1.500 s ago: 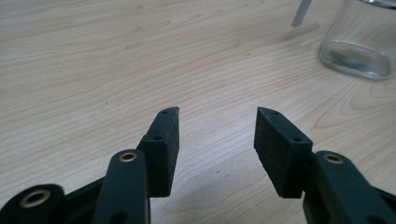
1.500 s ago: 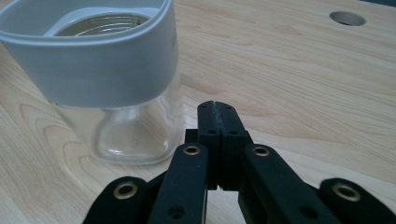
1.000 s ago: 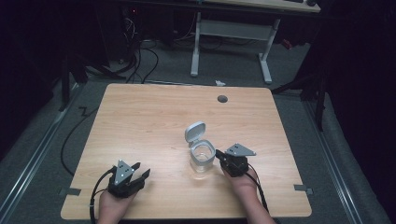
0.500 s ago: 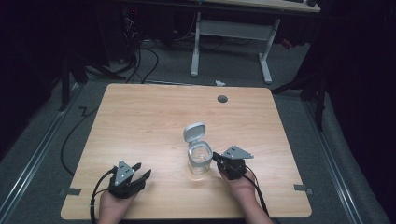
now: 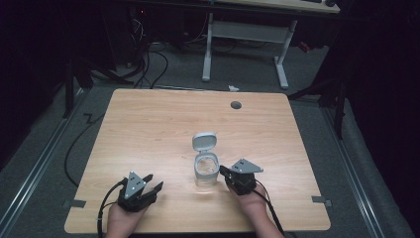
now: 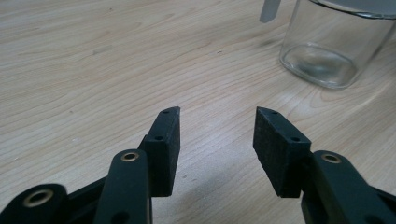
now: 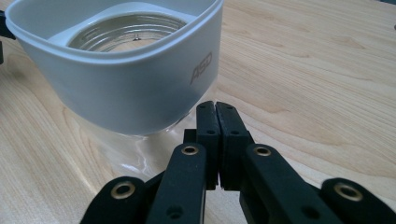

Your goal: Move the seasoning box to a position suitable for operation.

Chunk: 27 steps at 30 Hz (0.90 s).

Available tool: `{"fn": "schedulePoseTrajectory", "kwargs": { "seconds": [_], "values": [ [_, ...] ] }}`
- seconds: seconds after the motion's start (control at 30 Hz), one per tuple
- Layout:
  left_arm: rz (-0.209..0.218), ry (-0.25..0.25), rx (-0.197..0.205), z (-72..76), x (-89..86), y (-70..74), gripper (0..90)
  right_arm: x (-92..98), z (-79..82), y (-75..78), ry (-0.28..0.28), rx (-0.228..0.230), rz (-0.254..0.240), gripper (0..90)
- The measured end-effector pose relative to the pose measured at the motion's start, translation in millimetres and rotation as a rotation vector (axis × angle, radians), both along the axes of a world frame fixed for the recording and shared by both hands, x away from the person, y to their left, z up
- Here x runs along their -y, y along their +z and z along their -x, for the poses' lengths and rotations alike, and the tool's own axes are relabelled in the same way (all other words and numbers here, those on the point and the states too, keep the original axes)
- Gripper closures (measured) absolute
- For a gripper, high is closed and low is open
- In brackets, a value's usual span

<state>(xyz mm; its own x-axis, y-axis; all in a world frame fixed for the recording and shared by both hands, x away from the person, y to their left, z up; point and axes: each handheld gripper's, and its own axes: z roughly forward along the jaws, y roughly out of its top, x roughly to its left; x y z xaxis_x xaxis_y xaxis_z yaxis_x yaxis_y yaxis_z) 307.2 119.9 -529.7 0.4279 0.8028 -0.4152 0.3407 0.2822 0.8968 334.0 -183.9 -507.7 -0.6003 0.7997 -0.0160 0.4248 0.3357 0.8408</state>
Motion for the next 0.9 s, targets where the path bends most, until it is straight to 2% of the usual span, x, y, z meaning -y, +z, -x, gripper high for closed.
{"fn": "schedulePoseTrajectory", "kwargs": {
  "seconds": [0.23, 0.43, 0.57, 0.7, 0.9],
  "values": [
    [0.008, -0.006, 0.002, 3.0, 7.2, 0.6, 54.4, 1.6, 4.9, 0.3, 0.011, 0.004, -0.004, 86.2],
    [0.017, -0.02, 0.0, 6.6, 20.3, 0.9, 55.0, 18.8, 11.5, 0.1, -0.024, 0.0, -0.021, 81.8],
    [0.011, -0.044, -0.001, 10.0, 31.7, 0.1, 53.9, 35.6, 19.5, -2.0, -0.06, 0.001, -0.036, 79.4],
    [0.01, -0.064, -0.004, 13.4, 44.2, -1.3, 53.1, 43.9, 24.3, -4.5, -0.073, 0.005, -0.054, 76.7],
    [0.049, -0.127, -0.029, 19.6, 64.7, 0.0, 61.6, 55.2, 29.0, -10.6, -0.109, -0.002, -0.088, 74.5]
  ]
}}
